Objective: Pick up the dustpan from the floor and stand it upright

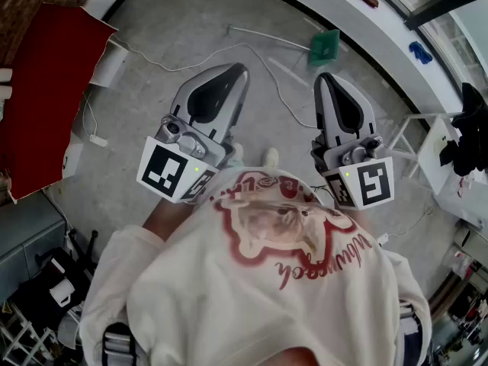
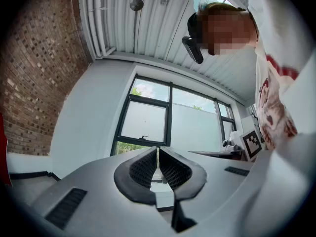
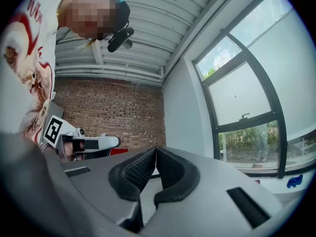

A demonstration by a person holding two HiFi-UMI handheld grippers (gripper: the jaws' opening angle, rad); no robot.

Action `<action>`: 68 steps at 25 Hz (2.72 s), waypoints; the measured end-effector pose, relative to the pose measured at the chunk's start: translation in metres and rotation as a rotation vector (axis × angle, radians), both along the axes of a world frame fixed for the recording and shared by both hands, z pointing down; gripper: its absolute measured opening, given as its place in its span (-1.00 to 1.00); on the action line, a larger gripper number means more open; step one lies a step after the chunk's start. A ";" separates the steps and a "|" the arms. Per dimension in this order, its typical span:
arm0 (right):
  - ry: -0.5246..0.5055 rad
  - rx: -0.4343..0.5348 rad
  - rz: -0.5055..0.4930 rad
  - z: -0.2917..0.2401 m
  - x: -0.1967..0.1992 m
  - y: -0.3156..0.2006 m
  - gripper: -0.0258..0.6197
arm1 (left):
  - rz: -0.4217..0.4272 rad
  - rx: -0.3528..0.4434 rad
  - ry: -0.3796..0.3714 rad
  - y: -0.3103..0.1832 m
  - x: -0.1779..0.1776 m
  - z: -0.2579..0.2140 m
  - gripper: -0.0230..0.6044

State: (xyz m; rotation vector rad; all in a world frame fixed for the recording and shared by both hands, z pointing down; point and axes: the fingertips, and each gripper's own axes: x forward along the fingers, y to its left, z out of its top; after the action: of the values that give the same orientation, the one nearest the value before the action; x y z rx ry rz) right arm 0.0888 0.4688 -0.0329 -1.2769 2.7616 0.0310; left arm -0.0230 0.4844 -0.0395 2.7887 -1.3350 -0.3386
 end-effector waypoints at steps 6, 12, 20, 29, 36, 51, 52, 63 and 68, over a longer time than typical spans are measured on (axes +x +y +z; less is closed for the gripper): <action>-0.009 -0.009 -0.002 0.003 -0.008 0.004 -0.84 | -0.003 -0.019 -0.036 0.001 -0.003 0.006 -0.86; -0.007 -0.016 -0.016 0.006 -0.009 0.010 -0.84 | -0.008 -0.028 -0.035 0.012 -0.004 0.008 -0.86; -0.034 -0.042 -0.037 0.007 -0.006 0.009 -0.84 | -0.037 -0.025 -0.022 0.017 -0.008 0.008 -0.86; -0.049 -0.038 -0.050 0.007 0.035 0.005 -0.84 | -0.104 -0.007 0.002 0.011 0.016 0.004 -0.86; -0.033 -0.059 -0.119 0.019 0.066 -0.001 -0.84 | -0.189 0.043 -0.003 0.010 0.032 -0.003 -0.86; -0.022 -0.036 -0.149 0.025 0.056 -0.062 -0.84 | -0.254 0.071 -0.006 -0.053 0.006 0.002 -0.86; -0.022 -0.037 -0.140 0.028 0.057 -0.072 -0.84 | -0.253 0.076 -0.005 -0.063 0.005 0.003 -0.86; -0.020 -0.029 -0.105 0.034 -0.001 -0.224 -0.84 | -0.241 0.070 -0.003 -0.220 -0.059 0.015 -0.86; -0.036 -0.049 -0.082 0.030 -0.039 -0.314 -0.84 | -0.219 0.069 -0.014 -0.309 -0.097 0.003 -0.86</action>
State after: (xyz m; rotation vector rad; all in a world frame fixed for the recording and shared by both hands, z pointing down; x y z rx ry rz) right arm 0.0493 0.1544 -0.0034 -1.1625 2.7974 -0.0661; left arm -0.1199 0.1749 -0.0361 2.7072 -1.6685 -0.3788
